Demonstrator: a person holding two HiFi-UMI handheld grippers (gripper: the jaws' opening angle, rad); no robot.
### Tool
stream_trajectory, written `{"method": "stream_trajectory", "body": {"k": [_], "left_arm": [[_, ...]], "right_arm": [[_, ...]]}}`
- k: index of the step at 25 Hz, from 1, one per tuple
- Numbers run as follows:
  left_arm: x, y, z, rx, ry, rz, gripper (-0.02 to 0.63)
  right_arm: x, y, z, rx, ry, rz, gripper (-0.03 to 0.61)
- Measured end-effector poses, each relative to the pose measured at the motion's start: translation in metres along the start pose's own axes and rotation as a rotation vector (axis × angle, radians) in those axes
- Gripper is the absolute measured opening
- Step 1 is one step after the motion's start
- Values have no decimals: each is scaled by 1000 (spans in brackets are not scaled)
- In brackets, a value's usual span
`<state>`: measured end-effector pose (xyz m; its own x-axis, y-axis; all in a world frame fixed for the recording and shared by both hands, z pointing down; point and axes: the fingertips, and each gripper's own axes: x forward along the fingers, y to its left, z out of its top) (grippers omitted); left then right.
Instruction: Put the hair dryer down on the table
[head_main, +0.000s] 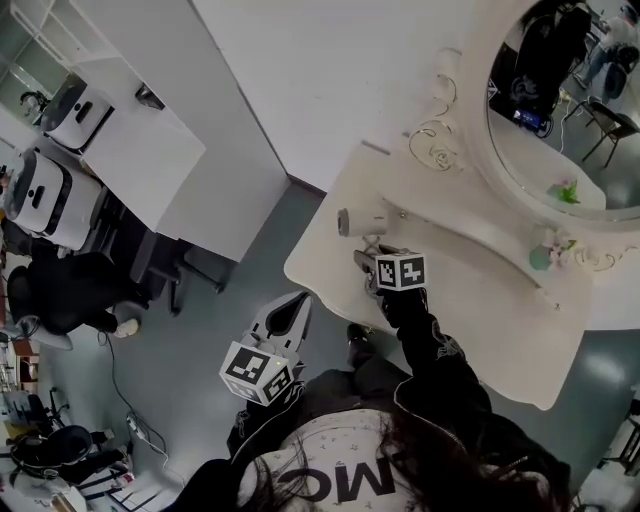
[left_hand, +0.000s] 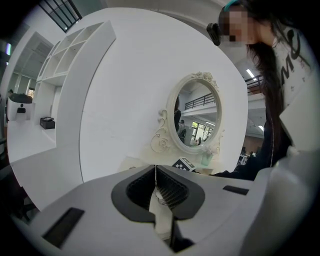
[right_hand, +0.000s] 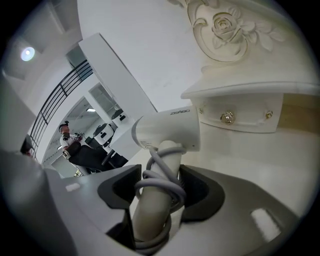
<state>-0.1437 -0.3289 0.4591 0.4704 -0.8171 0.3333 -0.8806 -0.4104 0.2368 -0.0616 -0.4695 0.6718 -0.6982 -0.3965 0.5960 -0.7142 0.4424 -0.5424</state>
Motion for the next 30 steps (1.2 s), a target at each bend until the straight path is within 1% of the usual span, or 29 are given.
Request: {"method": "stream_trajectory", "body": {"k": [3, 7, 14, 18, 20, 24, 30], "left_arm": [[7, 0, -2, -1, 14, -9, -14], [12, 2, -6, -3, 33, -15, -14], [14, 4, -7, -1, 41, -19, -14], [12, -2, -7, 6, 38, -33, -14], [9, 0, -4, 10, 28, -29, -14], [-3, 8, 0, 8, 9, -24, -14], [-15, 10, 3, 19, -3, -56, -14]], "right_arm": [[0, -15, 1, -20, 11, -60, 247], [1, -26, -1, -39, 29, -107, 247], [6, -28, -4, -87, 18, -143, 249], [5, -31, -5, -80, 17, -132, 250], [2, -33, -3, -75, 4, -148, 260], [-5, -33, -4, -77, -15, -197, 308], [-31, -33, -11, -33, -71, -240, 308]]}}
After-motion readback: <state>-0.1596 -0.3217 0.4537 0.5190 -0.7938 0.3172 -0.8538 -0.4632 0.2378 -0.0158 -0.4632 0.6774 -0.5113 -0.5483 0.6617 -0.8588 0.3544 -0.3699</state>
